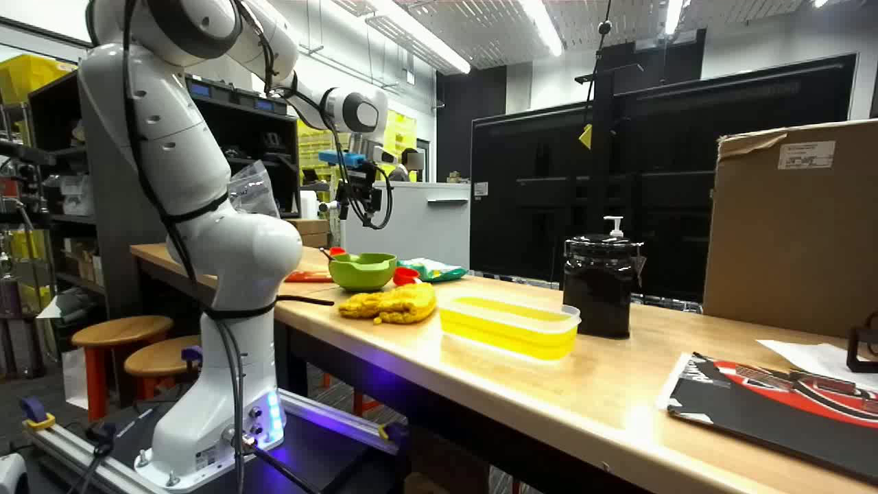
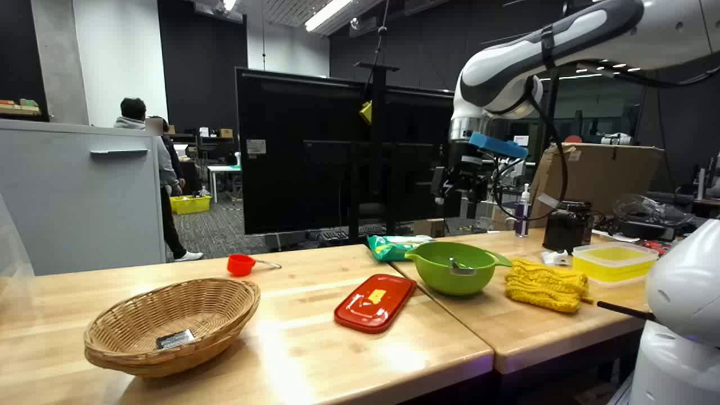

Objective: Pick up the measuring cup on the right and pour the contents in the green bowl.

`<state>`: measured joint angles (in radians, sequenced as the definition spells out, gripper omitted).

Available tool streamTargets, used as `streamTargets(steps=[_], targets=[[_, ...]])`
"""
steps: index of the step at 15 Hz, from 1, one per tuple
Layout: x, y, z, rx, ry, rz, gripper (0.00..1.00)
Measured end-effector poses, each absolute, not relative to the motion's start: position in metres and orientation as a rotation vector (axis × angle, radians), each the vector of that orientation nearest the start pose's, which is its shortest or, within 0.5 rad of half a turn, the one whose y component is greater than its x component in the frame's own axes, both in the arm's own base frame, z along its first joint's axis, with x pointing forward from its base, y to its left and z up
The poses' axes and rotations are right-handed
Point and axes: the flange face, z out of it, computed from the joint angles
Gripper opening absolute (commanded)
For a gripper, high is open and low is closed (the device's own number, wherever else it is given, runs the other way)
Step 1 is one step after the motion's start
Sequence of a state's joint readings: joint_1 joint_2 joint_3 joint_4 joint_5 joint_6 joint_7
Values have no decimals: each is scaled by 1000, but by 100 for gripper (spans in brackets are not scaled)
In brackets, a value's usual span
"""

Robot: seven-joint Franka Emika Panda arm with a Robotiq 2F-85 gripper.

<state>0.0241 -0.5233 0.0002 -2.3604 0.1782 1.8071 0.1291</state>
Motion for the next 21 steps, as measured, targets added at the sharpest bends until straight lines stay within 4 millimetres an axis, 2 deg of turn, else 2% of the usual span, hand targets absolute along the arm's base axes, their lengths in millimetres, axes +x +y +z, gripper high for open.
streamTargets(steps=[12, 15, 18, 21], targets=[[390, 24, 518, -2966, 214, 69, 100], [384, 19, 517, -3007, 84, 159, 100], [380, 0, 527, -3046, -109, 315, 100], [384, -37, 542, -3074, -311, 450, 100]])
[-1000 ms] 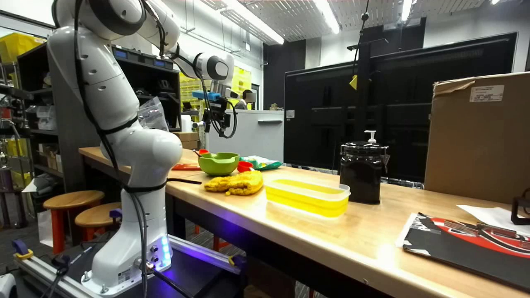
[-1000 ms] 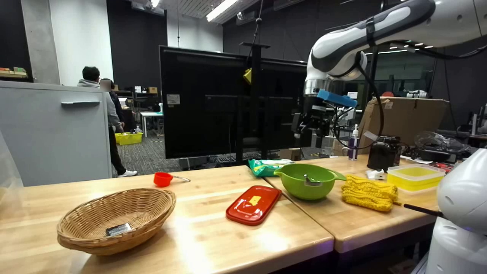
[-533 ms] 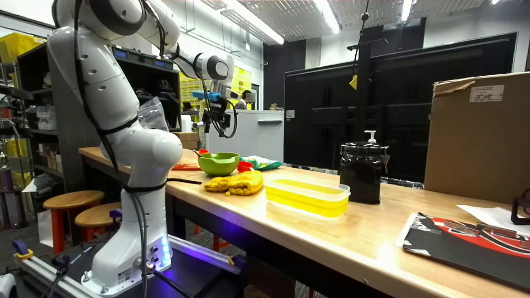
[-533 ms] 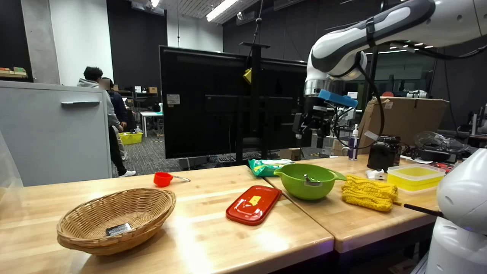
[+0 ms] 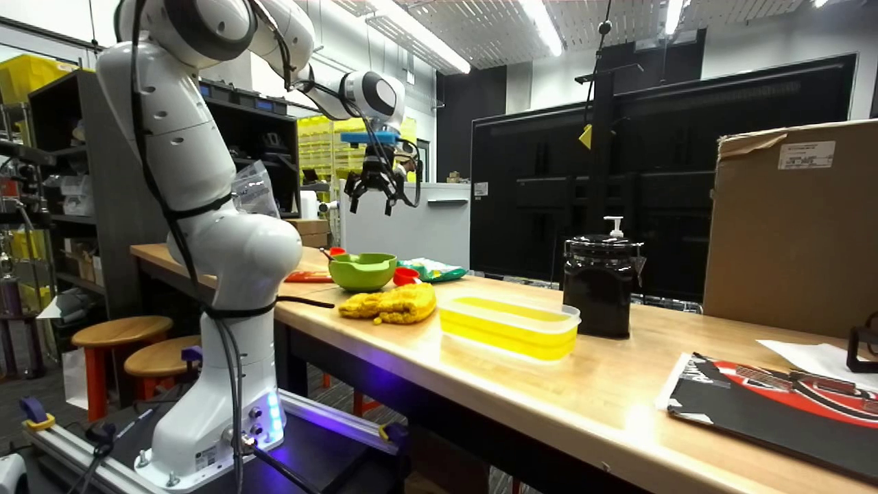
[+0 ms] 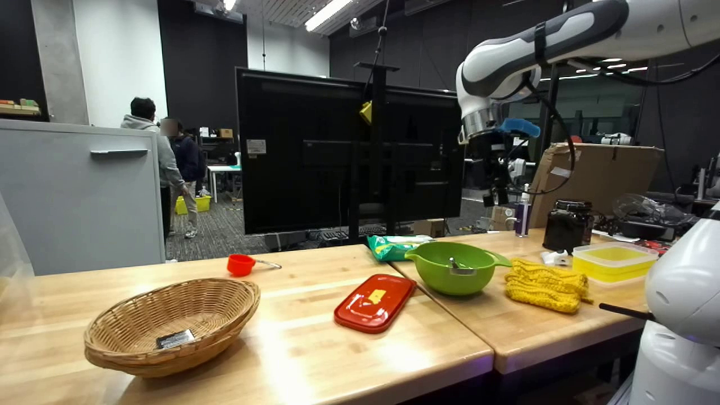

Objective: Pick up the measuring cup on the right and pour the contents in the green bowl.

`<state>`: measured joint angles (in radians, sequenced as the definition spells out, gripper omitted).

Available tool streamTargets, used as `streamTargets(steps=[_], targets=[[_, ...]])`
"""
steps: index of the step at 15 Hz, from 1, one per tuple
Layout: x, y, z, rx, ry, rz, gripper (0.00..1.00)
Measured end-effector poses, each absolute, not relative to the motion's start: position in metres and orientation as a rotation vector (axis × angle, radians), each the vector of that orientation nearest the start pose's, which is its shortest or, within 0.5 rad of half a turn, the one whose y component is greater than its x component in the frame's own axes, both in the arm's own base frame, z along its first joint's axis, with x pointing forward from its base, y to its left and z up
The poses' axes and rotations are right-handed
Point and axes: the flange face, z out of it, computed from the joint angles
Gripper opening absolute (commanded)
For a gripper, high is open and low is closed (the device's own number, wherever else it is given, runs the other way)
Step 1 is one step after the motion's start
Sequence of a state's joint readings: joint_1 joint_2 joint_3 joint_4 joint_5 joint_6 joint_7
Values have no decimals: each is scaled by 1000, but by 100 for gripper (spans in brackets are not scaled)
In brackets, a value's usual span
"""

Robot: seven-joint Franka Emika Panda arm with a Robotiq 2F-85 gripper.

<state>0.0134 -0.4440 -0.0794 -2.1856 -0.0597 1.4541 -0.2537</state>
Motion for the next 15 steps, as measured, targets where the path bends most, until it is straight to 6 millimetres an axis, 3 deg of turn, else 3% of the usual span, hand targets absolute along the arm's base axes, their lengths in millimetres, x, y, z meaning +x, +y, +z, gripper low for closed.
streamTargets(steps=[3, 4, 12, 15], targets=[[402, -76, 554, -3094, -508, 545, 100], [407, -81, 555, -3094, -509, 550, 100], [408, -77, 549, -3085, -517, 581, 100], [413, -74, 537, -3038, -664, 699, 100]])
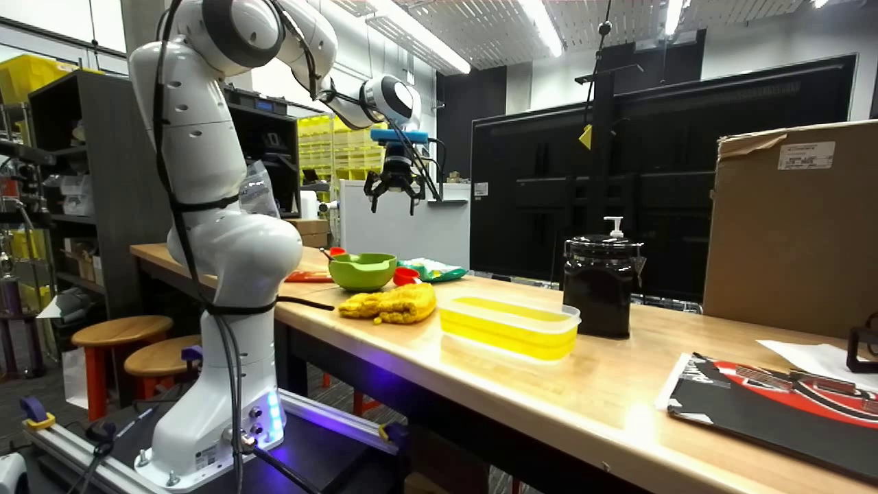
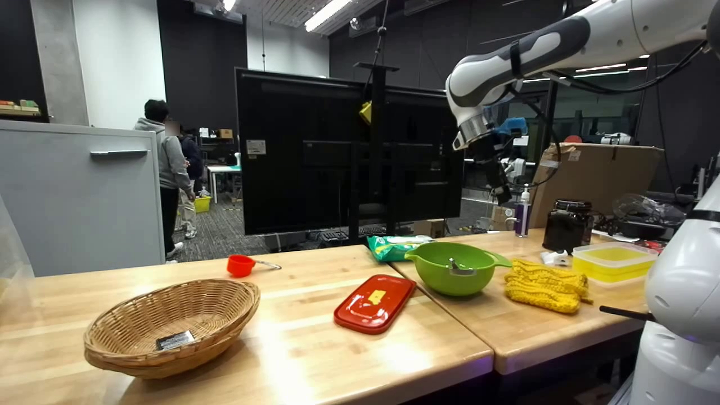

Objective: Pick up the measuring cup on the right and pour the contents in the green bowl.

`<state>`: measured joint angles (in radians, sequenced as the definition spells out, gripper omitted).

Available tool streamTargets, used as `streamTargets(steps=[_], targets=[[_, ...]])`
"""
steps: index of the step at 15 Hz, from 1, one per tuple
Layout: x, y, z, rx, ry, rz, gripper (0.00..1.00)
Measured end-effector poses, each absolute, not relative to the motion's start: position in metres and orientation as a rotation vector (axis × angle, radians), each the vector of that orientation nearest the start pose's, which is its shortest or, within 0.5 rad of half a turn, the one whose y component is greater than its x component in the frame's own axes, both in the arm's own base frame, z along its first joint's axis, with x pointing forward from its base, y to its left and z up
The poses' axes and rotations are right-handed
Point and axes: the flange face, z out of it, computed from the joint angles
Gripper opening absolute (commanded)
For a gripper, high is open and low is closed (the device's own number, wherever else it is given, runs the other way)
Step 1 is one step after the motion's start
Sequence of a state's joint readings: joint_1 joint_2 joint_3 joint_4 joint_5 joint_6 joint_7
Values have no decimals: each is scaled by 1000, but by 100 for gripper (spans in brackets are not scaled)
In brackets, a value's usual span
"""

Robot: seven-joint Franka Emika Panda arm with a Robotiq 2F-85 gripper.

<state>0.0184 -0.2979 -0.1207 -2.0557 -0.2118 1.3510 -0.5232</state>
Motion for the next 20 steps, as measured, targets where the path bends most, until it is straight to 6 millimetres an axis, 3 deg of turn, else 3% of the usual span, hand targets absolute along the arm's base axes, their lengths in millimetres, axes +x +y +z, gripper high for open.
streamTargets(steps=[4, 9, 11, 16, 20], targets=[[432, -84, 524, -2933, -959, 860, 100], [442, -128, 525, -2771, -1320, 1052, 100], [441, -139, 526, -2747, -1341, 1059, 100], [443, -140, 520, -2719, -1343, 1049, 100], [466, -140, 505, -2638, -1474, 972, 100]])
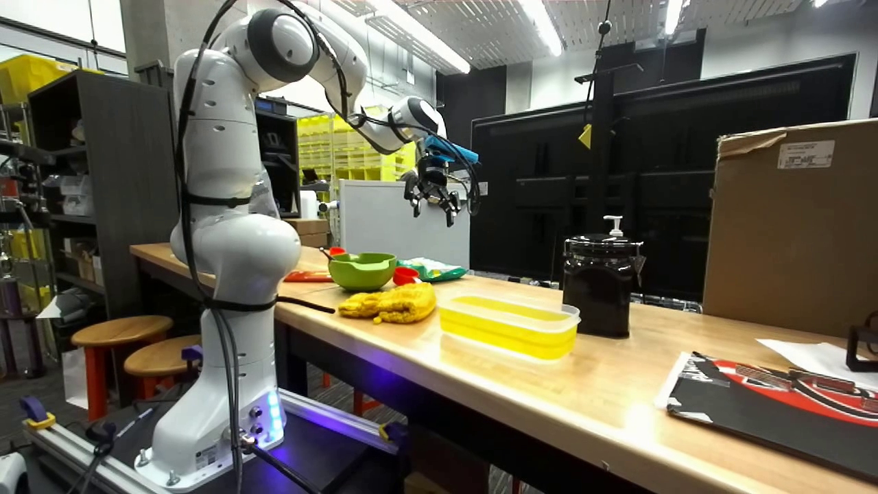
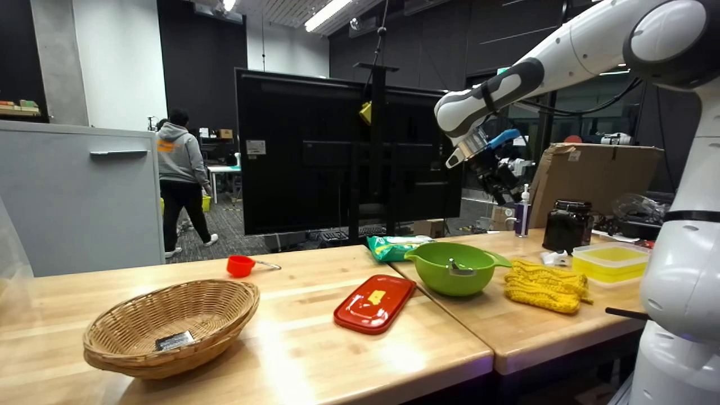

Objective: Pick up the measuring cup on the right and pour the contents in the green bowl.

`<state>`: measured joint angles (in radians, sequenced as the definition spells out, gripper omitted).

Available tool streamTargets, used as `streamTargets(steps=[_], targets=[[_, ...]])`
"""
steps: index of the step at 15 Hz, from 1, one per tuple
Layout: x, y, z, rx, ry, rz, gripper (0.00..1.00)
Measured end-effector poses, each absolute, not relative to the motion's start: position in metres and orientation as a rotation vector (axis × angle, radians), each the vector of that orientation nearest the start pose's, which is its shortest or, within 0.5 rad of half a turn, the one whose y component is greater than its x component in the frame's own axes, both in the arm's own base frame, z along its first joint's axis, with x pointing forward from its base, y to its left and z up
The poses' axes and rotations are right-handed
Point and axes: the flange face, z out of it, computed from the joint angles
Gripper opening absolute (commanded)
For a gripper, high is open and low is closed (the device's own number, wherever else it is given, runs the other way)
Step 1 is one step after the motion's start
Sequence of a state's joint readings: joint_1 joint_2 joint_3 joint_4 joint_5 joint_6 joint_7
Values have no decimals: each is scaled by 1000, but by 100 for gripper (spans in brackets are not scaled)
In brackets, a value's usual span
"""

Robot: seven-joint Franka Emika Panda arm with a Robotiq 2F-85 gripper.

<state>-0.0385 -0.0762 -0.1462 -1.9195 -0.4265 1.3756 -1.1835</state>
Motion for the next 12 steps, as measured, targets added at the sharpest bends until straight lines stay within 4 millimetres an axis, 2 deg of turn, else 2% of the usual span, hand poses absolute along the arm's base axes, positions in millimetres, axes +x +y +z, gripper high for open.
streamTargets(steps=[3, 4, 5, 7, 10, 12], targets=[[498, -128, 496, -2550, -1665, 888, 100], [504, -132, 493, -2507, -1738, 858, 100], [506, -144, 491, -2465, -1794, 821, 100], [496, -189, 489, -2393, -1847, 714, 100], [461, -267, 490, -2281, -1870, 530, 100], [439, -303, 494, -2178, -1941, 453, 100]])
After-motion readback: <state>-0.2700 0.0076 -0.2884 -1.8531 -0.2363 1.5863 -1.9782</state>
